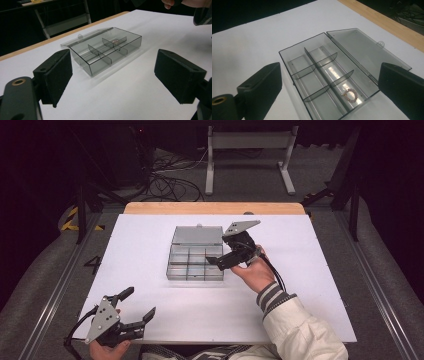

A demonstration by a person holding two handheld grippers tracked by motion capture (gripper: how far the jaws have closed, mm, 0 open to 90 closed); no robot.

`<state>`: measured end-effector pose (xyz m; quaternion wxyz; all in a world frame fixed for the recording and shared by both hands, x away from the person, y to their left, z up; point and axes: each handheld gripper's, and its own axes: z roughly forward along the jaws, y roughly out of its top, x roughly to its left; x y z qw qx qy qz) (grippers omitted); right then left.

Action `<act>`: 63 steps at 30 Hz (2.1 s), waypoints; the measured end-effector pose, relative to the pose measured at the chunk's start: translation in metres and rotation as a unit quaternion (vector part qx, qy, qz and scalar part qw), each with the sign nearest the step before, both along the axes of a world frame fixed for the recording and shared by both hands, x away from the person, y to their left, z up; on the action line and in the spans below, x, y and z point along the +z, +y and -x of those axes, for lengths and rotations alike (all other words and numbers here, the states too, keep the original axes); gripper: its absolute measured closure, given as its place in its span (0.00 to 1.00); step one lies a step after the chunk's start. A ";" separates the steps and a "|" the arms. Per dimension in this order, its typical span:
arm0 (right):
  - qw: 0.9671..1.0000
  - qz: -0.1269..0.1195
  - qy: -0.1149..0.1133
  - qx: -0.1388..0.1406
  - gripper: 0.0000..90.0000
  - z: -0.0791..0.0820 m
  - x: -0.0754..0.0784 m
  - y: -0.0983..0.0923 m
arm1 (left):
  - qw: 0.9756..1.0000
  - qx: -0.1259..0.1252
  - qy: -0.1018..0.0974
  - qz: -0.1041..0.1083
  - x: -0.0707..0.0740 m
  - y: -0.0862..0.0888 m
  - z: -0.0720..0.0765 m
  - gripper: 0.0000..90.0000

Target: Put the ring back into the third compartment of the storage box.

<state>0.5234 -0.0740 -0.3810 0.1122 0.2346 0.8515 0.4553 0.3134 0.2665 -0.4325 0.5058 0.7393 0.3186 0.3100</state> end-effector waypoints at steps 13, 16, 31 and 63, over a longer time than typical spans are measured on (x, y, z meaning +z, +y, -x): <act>0.999 -0.018 -0.034 0.002 0.05 0.024 0.007 -0.020 | 1.000 0.000 0.000 -0.001 0.000 -0.001 0.000 0.17; 0.999 -0.024 -0.039 0.004 0.05 0.031 0.008 -0.028 | 1.000 0.000 0.000 0.000 0.000 -0.001 0.000 0.17; 0.998 -0.033 -0.054 -0.003 0.05 0.064 0.003 -0.066 | 1.000 0.001 0.001 -0.003 -0.001 -0.001 0.000 0.17; 0.996 -0.064 -0.035 -0.046 0.04 0.102 -0.058 -0.139 | 1.000 0.001 0.001 -0.005 -0.002 -0.003 -0.001 0.17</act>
